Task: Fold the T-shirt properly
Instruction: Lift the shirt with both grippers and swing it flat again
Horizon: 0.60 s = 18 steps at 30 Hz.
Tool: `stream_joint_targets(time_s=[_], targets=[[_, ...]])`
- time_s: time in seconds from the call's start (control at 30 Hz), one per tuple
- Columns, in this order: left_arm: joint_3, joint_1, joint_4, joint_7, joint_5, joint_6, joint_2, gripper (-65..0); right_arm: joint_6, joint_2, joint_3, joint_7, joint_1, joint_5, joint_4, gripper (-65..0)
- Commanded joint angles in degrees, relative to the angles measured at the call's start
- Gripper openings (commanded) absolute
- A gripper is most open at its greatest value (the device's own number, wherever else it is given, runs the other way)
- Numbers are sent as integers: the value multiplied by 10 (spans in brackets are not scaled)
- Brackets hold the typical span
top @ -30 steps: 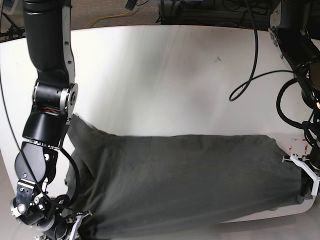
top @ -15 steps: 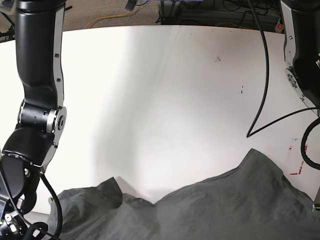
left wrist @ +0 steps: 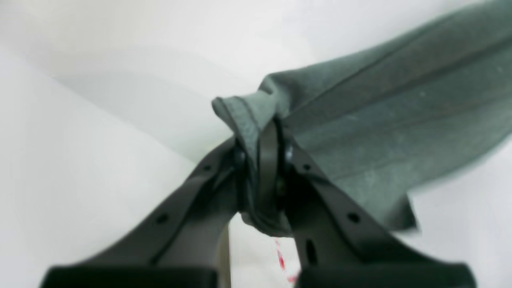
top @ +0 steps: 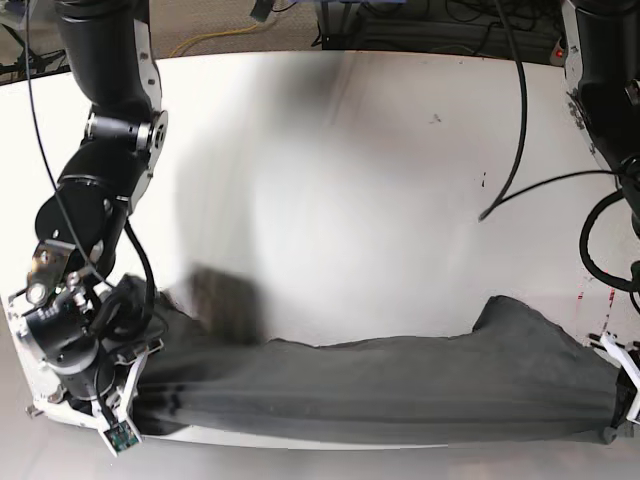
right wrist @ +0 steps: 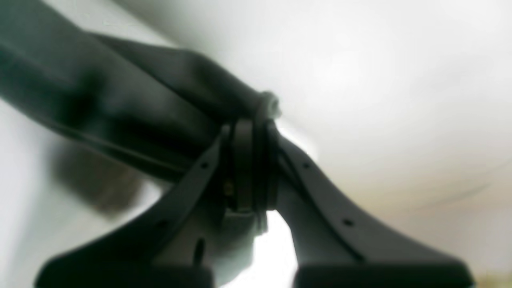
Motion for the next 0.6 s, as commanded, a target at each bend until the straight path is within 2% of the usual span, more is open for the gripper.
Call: stream_joint_targets(time_s=[0.0, 0.23, 0.37, 0.47, 0.57], targets=[[-4, 31, 27, -8, 10, 0, -9, -643, -4, -5, 16, 5, -31, -14, 31, -650], [-59, 218, 78, -6, 9, -6, -4, -643, -4, -41, 62, 4, -163, -14, 67, -650], [-98, 313, 79, -6, 10, -30, 34, -644, -4, -56, 78, 4, -224, -14, 69, -650], [-131, 380, 79, -6, 10, -34, 40, -644, -4, -69, 102, 4, -263, -14, 70, -650], [-136, 425, 78, -8, 10, -34, 40, -644, -4, -81, 113, 3, -300, -14, 75, -650]])
